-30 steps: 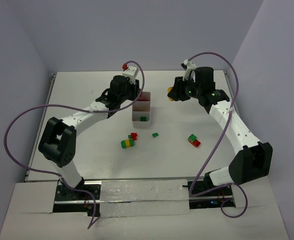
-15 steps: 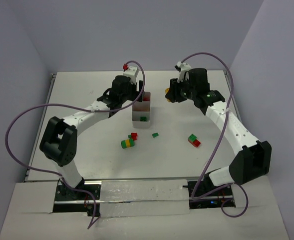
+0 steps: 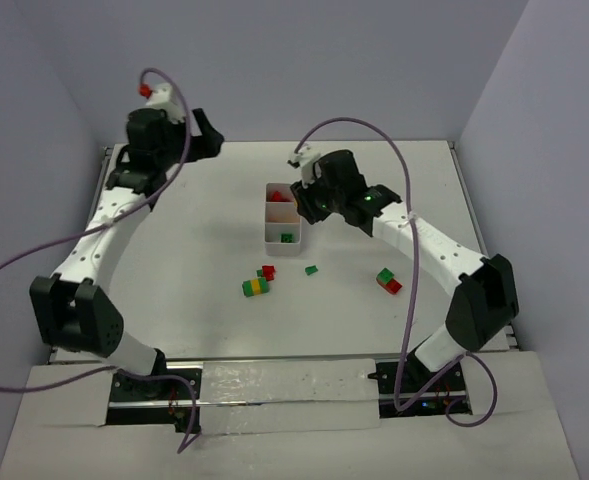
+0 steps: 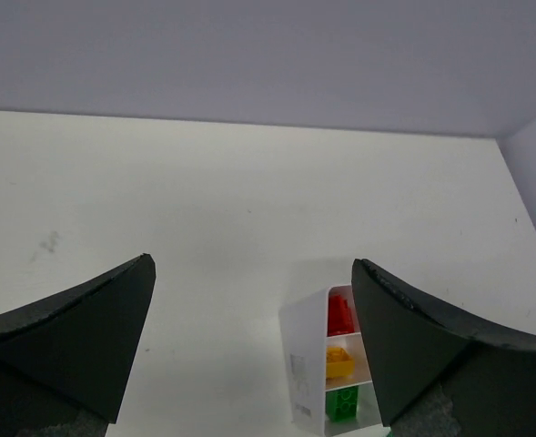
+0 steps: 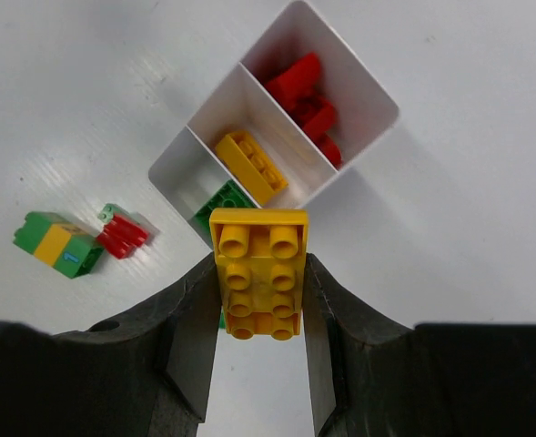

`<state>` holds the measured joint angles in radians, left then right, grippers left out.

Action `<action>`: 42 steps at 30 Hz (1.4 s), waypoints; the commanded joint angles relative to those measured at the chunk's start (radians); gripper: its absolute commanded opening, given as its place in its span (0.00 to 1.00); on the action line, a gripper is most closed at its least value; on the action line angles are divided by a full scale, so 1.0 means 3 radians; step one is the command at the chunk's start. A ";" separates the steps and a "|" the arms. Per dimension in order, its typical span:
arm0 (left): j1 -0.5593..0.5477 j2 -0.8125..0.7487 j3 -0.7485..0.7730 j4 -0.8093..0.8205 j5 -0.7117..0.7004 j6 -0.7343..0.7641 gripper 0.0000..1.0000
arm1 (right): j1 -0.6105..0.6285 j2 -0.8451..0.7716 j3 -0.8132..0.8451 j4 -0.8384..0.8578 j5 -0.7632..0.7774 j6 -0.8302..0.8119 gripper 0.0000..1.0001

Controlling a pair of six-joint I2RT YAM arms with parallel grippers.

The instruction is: Sort the legos into containers by color

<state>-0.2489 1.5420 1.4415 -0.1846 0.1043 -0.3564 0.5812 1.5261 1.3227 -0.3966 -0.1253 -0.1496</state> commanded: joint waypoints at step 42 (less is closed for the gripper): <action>0.0916 -0.0730 -0.0749 -0.0182 0.0882 -0.0285 0.99 | 0.0456 0.1550 0.1497 -0.0772 0.0422 -0.2051 0.50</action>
<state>0.0205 1.3218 1.2179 -0.2733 0.3492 -0.4347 0.7139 1.9995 1.7279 -0.6399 -0.0142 -0.7521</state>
